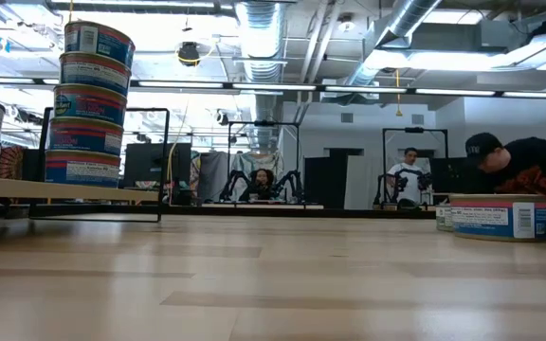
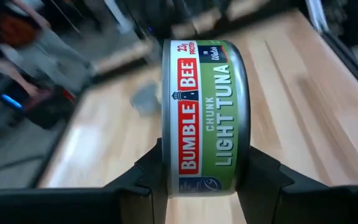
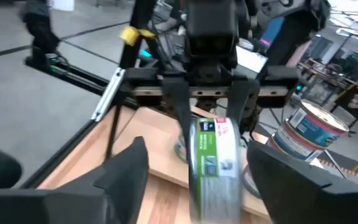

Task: Stack canned seafood by type on shelf
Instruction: Stack the green and white tuna can on the green and white tuna can on the shelf

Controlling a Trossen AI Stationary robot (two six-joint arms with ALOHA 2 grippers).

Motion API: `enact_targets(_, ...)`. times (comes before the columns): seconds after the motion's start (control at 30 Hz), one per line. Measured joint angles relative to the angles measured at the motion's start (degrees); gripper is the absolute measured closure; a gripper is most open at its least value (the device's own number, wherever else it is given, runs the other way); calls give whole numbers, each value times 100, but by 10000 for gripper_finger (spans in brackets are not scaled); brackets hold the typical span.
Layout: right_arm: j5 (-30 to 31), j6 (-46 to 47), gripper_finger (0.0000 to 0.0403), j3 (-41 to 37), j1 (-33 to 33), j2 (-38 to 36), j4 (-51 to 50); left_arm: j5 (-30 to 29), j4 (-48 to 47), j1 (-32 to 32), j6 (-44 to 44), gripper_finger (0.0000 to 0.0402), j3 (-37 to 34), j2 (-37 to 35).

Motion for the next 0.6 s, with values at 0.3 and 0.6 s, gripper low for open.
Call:
enact_targets(0.3,35,436,85,0,153,-385,-826,1298,-3135,-910,-1855,267,-2,-967)
enact_targets(0.6,50,490,92,0,-271,-270,-1117,1186,-5081,-1626,-1968,263,-2,-1699)
